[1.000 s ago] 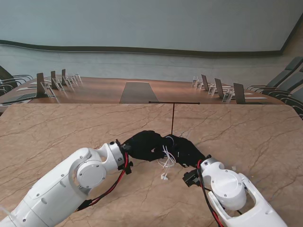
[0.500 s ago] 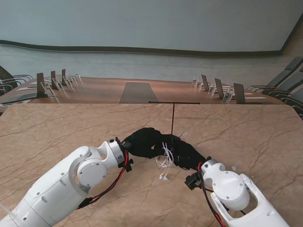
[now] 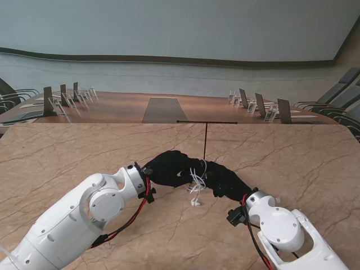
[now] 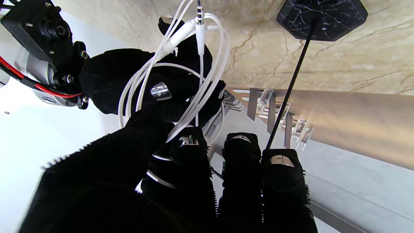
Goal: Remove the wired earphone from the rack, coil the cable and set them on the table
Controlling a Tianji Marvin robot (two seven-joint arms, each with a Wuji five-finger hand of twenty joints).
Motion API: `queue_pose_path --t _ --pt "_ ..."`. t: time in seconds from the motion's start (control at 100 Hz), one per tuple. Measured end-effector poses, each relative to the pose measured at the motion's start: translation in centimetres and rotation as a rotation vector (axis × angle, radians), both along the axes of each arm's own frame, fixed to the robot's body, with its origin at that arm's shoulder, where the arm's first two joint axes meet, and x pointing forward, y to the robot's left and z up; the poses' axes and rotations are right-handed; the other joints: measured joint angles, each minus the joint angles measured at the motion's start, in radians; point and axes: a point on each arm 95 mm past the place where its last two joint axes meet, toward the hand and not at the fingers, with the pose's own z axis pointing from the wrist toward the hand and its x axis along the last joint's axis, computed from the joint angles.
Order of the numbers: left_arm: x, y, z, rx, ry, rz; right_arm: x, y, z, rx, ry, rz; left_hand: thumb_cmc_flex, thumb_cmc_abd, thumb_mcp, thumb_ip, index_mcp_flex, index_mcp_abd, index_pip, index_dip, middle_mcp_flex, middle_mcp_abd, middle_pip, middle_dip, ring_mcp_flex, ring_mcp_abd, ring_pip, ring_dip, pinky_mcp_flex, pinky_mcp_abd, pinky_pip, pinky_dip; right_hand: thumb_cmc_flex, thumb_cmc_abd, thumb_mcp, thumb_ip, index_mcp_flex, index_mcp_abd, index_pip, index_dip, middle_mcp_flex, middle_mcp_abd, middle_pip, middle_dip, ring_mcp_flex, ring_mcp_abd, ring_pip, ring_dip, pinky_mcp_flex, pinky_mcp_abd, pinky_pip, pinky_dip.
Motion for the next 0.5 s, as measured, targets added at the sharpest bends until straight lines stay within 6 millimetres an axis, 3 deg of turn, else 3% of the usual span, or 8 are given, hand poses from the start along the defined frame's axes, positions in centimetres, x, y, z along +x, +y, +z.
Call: queue_pose_path --t 0.36,0.5 --pt "-0.07 0.04 -0.31 0.019 0.014 0.000 0.16 -0.55 0.28 0.021 -0.027 -0.009 0.000 0.000 0.000 0.000 0.000 0.000 0.000 0.000 -0.001 0.000 0.000 0.000 0.000 0.000 0.000 0.000 0.000 0.000 0.000 0.000 -0.026 0.022 -0.028 0.001 0.002 -0.062 -0.037 -0.021 -0.017 0.001 -0.015 -0.019 -0.018 0.005 -0.013 0.000 -0.023 -0.002 -0.009 0.000" --pt "-0.14 0.07 -0.42 0.027 0.020 0.001 0.21 -0.61 0.21 0.018 -0.031 -0.006 0.000 0.000 0.000 0.000 0.000 0.000 0.000 0.000 -0.001 0.000 0.000 0.000 0.000 0.000 0.000 0.000 0.000 0.000 0.000 0.000 -0.026 0.027 -0.043 0.001 0.002 -0.089 -0.073 -0.065 -0.035 0.001 -0.029 -0.033 -0.030 0.006 -0.023 0.000 -0.036 -0.005 -0.015 0.000"
